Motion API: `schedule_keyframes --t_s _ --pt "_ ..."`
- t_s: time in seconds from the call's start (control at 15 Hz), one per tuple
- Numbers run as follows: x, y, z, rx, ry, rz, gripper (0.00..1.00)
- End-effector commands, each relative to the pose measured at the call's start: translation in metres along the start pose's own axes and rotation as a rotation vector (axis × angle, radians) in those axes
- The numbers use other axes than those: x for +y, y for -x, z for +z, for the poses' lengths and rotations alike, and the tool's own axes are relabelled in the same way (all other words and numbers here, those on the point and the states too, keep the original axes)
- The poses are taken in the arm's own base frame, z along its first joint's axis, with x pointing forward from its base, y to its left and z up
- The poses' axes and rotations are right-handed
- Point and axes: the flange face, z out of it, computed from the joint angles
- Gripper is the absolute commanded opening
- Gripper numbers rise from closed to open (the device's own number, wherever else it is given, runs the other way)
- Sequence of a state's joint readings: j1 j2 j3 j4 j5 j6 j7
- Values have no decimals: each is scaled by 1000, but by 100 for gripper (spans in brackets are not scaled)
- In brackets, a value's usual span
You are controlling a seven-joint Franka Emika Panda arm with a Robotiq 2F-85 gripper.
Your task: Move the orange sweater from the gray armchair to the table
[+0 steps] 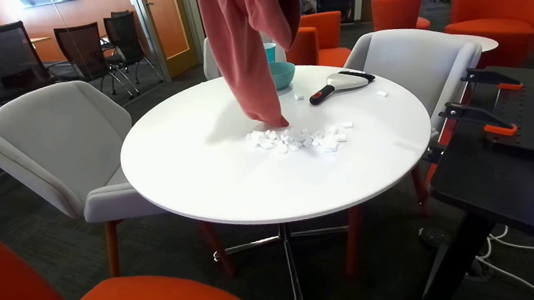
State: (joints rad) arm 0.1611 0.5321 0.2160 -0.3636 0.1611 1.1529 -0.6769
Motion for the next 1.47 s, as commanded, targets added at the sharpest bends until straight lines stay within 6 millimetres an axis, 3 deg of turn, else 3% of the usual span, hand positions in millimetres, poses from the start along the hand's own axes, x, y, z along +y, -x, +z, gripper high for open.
schedule_keyframes --t_s 0.0,0.27,0.33,0.67,0.73,1.4 --pt "21 -8 2 10 155 -102 3" --pt "49 -11 19 -19 257 -151 3" --pt "45 -8 23 -19 201 -122 14" --pt "54 -8 32 -31 210 -125 14" --pt "58 -8 37 -38 212 -127 3" --pt "103 -22 164 -133 161 -142 3"
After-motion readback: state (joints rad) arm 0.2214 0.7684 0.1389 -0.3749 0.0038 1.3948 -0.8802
